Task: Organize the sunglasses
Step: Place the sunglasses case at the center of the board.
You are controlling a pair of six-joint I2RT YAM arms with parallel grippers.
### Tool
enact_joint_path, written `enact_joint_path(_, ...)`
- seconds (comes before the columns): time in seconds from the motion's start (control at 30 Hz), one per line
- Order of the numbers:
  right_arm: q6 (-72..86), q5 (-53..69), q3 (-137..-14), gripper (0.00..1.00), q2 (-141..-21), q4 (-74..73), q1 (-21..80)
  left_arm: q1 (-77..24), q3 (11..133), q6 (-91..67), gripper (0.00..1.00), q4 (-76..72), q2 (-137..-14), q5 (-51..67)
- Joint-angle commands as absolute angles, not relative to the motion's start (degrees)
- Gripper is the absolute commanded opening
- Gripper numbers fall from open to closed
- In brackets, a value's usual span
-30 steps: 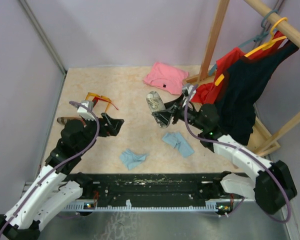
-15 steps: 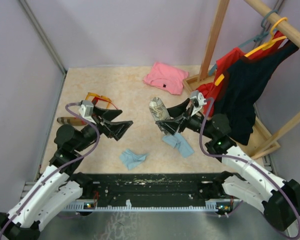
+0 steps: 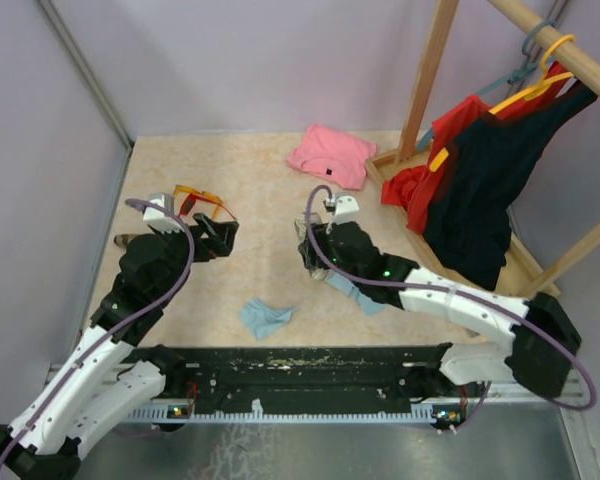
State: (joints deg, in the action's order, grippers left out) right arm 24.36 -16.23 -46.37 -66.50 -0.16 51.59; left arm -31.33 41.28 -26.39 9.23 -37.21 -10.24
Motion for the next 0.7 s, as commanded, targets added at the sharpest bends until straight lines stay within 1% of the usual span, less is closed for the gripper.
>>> enact_joint_path(0.0, 36.8, -35.3, -54.1, 0.1, -76.5, -9.1, 56.9, -31.0, 43.3, -28.1, 0.99, 18.5, -35.2, -21.7)
enact_joint_path(0.13, 42.1, -38.4, -57.6, 0.14, -84.6, -12.5, 58.8, -31.1, 43.6, -26.8, 0.99, 19.8, -34.6, -21.6)
enact_joint_path(0.3, 45.8, -39.8, -58.1, 0.15, -91.0, -11.8, 59.7, -31.1, 43.7, -26.3, 1.0, 21.1, -34.4, -21.6)
enact_joint_path(0.6, 46.7, -37.9, -57.1, 0.24, -98.5, -6.9, 60.7, -31.0, 42.8, -26.3, 0.99, 21.4, -34.5, -21.4)
enact_joint_path(0.67, 46.4, -36.9, -56.6, 0.27, -99.3, -5.5, 60.8, -31.0, 42.7, -26.3, 0.99, 21.7, -34.4, -21.4)
